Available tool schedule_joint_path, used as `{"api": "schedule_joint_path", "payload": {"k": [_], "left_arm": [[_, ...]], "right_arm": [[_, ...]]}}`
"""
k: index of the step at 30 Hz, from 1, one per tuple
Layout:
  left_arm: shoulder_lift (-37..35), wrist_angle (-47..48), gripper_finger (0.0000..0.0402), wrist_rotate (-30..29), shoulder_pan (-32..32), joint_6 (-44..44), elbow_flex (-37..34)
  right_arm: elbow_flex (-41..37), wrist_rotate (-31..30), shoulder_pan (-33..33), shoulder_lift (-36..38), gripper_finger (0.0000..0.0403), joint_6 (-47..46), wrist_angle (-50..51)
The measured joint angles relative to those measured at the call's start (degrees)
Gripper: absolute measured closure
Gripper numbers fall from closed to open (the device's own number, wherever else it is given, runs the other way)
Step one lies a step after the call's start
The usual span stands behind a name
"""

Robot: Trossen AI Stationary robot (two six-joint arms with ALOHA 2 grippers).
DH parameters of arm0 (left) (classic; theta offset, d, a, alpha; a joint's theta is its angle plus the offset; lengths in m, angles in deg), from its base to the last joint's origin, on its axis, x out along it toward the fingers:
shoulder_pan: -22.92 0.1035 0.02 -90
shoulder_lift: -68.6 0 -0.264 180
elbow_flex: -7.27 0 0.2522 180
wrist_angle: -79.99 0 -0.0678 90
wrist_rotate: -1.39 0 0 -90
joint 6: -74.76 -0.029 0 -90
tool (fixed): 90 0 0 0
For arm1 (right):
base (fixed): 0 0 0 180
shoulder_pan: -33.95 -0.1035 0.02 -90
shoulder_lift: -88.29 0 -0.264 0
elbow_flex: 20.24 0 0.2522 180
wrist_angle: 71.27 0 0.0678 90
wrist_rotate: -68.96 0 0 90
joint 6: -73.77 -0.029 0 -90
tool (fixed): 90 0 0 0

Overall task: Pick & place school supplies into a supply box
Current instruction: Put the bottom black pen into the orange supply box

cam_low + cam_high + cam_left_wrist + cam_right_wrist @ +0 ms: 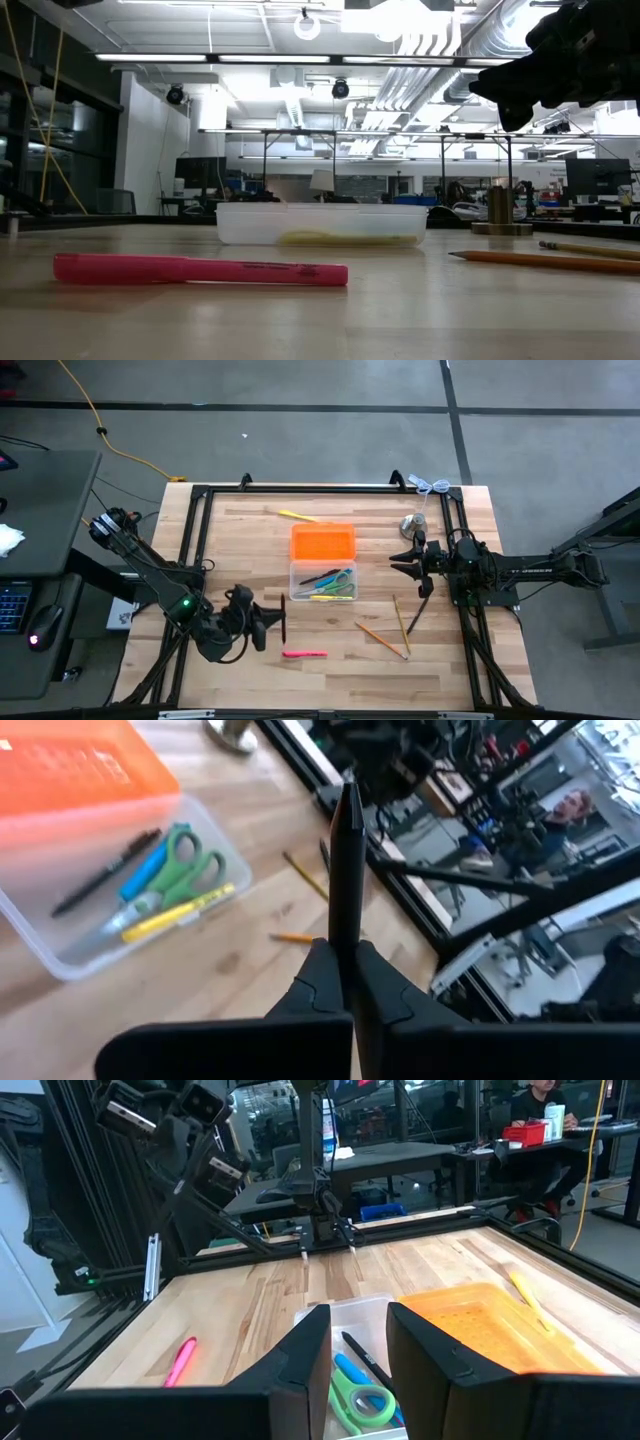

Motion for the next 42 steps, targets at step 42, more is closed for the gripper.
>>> {"api": "schedule_joint_path", "payload": {"k": [42], "left_arm": [[-0.02, -2.91, 0.0376, -34.09, 0.00, -0.87, 0.00]], "right_arm": [[0.00, 0.00, 0.00, 0.01, 0.0324, 0.02, 0.05]]}}
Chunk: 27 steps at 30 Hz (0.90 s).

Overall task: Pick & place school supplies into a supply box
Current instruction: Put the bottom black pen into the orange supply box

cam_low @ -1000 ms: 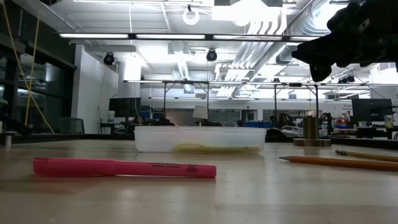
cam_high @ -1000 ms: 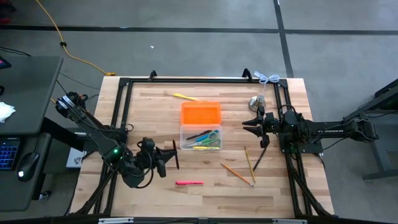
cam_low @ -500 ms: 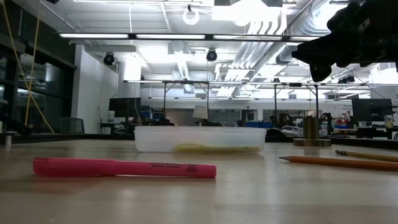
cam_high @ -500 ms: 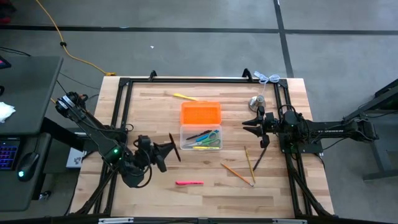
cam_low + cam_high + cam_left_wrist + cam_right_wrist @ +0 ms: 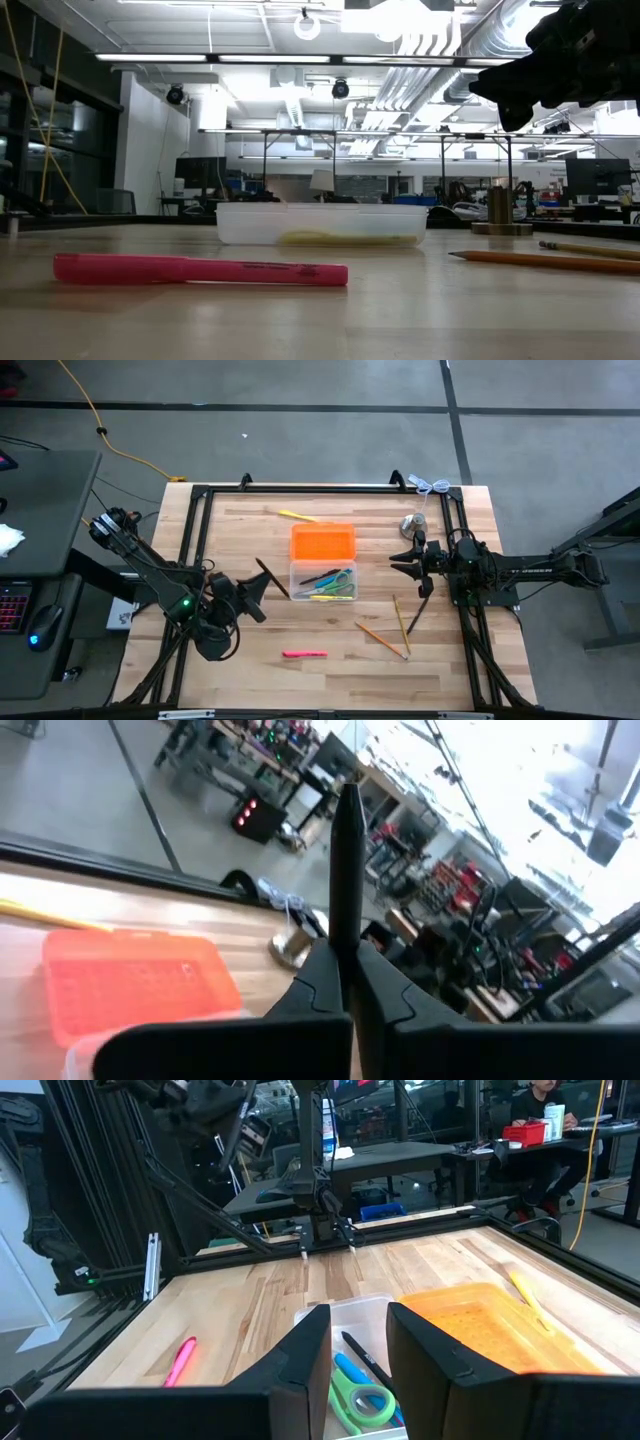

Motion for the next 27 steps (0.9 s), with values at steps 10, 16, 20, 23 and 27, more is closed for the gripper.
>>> {"api": "schedule_joint_path", "payload": {"k": [10, 16, 20, 23, 27], "left_arm": [[0.00, 0.22, 0.0373, -0.84, 0.00, 1.24, 0.00], [0.00, 0.40, 0.0371, -0.58, 0.64, 3.81, -0.29], [0.00, 0.54, 0.0371, 3.86, 3.41, 6.45, -1.30], [0.00, 0.60, 0.0370, 8.90, 6.43, 8.61, -2.24], [0.00, 0.76, 0.0370, 16.86, 11.30, 9.96, -3.77]], "right_arm": [[0.00, -0.26, 0.01, 0.01, 0.0324, 0.00, 0.00], [0.00, -0.24, 0.01, 0.01, 0.0324, 0.00, 0.00], [0.00, -0.26, 0.00, 0.01, 0.0324, 0.00, 0.02], [0.00, -0.24, 0.01, 0.01, 0.0324, -0.02, 0.02], [0.00, -0.24, 0.01, 0.00, 0.0324, -0.04, 0.02]]}}
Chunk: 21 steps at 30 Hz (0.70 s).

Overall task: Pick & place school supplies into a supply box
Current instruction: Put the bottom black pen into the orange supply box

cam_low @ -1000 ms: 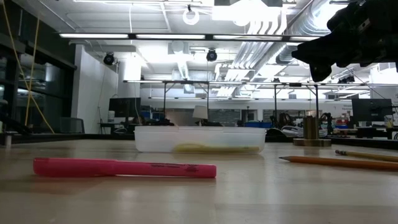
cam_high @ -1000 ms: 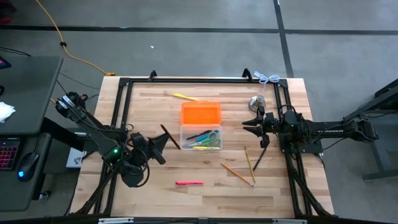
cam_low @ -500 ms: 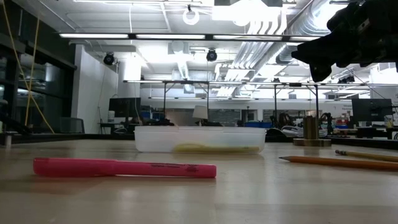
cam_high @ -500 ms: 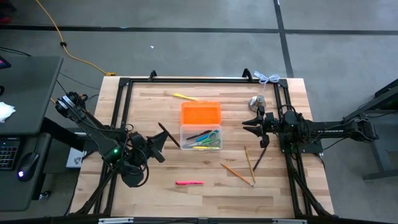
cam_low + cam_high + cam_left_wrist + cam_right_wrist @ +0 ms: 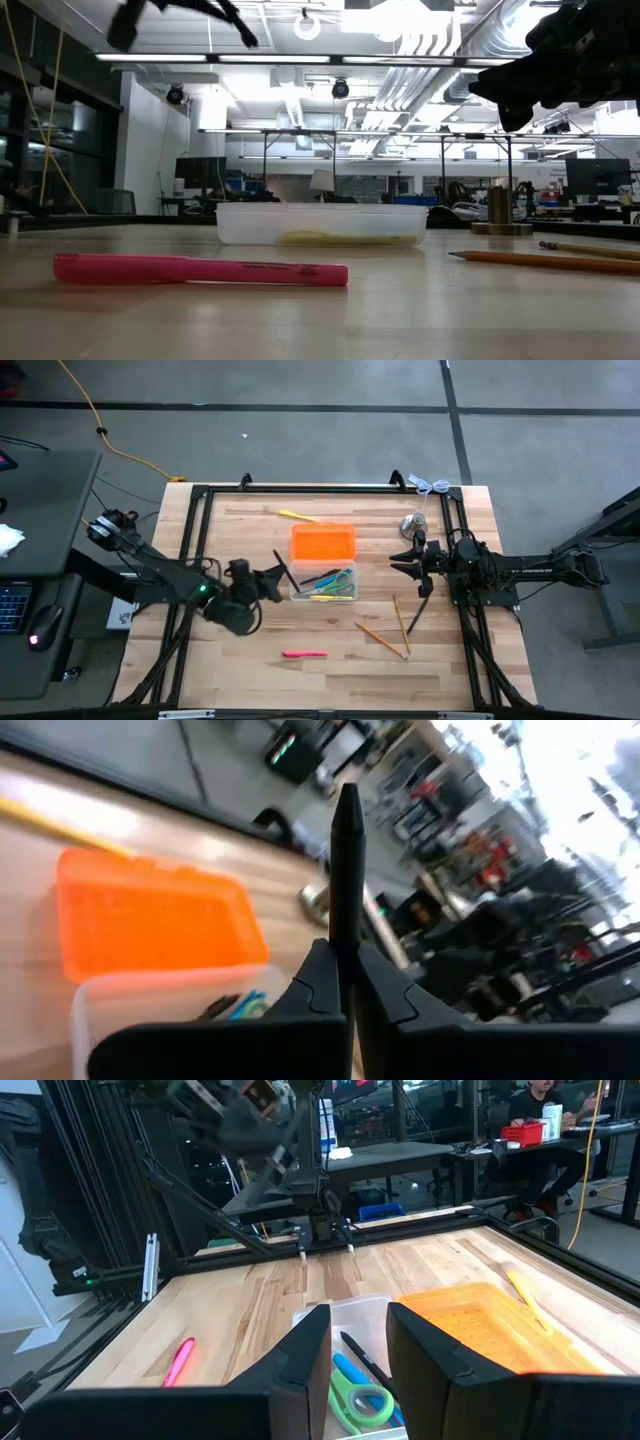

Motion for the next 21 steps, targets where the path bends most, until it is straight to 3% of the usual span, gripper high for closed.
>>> {"api": "schedule_joint_path", "payload": {"k": [7, 16, 21], "left_arm": [[0.00, 3.50, 0.0370, 14.53, 8.34, -0.89, -0.38], [0.00, 1.66, 0.0370, 30.01, 18.11, -13.47, -0.38], [0.00, 1.94, 0.0370, 35.17, 21.97, -20.29, -0.12]], "right_arm": [[0.00, 0.00, -0.01, 0.01, 0.0324, 0.00, 0.00], [0.00, 0.00, -0.01, -0.01, 0.0324, 0.02, 0.00], [0.00, 0.02, 0.00, -0.01, 0.0324, 0.02, 0.00]]}}
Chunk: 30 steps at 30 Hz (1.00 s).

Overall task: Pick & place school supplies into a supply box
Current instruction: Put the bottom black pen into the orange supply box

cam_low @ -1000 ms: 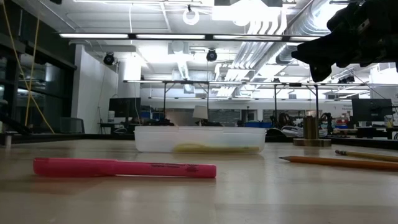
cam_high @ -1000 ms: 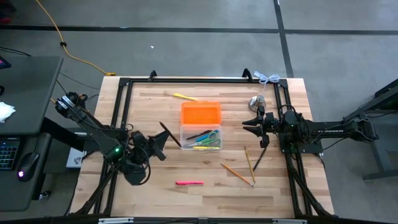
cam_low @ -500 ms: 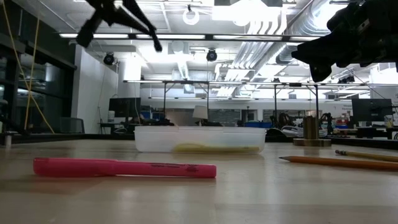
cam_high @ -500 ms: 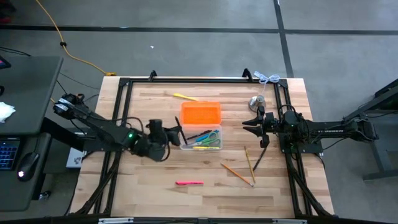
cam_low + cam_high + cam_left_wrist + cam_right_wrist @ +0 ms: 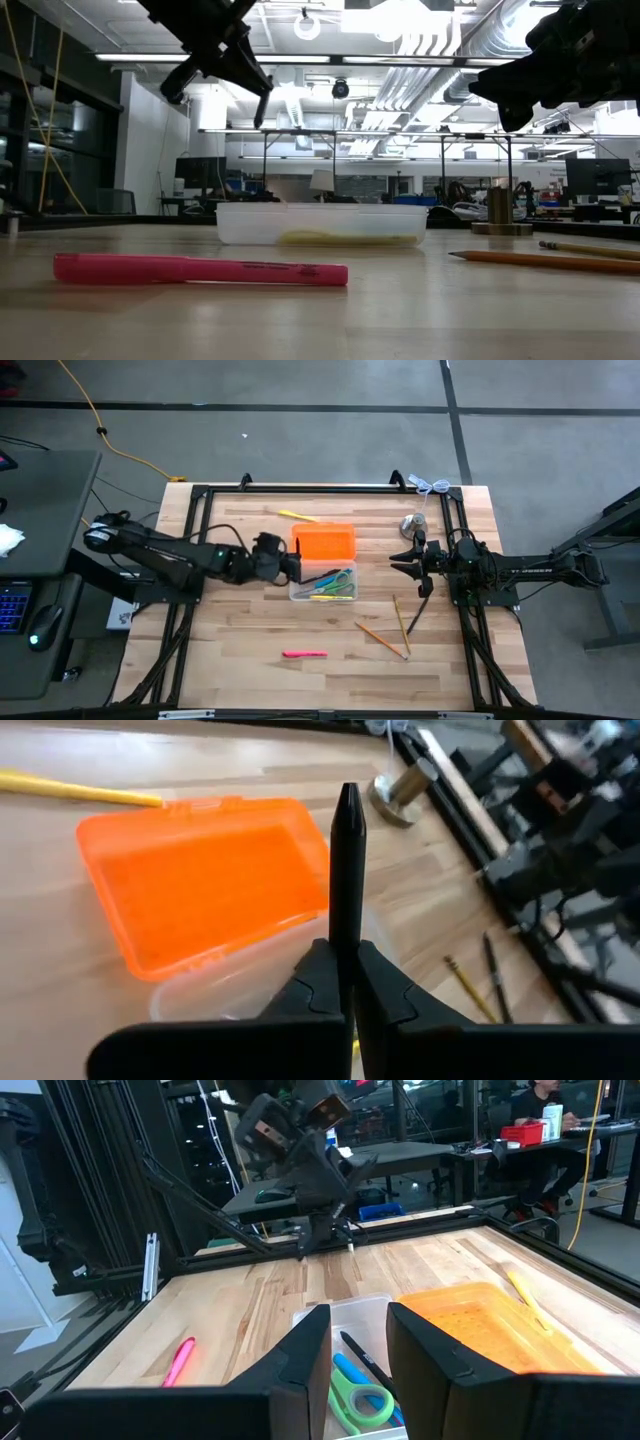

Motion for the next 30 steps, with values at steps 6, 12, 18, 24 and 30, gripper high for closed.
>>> {"api": "schedule_joint_path", "payload": {"k": [6, 12, 18, 24, 30], "left_arm": [[0.66, 1.02, 0.0370, 4.05, 3.83, -9.44, 2.87], [2.12, 5.77, 0.0370, 7.12, 7.09, -15.88, 6.83], [6.43, 11.56, 0.0370, 9.32, 8.82, -21.54, 13.62], [12.37, 19.91, 0.0370, 9.96, 8.78, -26.89, 21.91], [19.56, 27.76, 0.0369, 12.38, 8.78, -32.42, 31.05]], "right_arm": [[0.00, 0.00, -0.02, -0.01, 0.0324, 0.00, 0.00], [0.00, 0.00, 0.00, 0.02, 0.0324, -0.09, 0.00], [0.00, 0.02, -0.01, -0.01, 0.0324, -0.17, 0.00], [0.00, -0.09, 0.00, -0.05, 0.0324, -0.09, -0.09], [0.00, -0.11, -0.01, -0.05, 0.0324, -0.04, -0.05]]}}
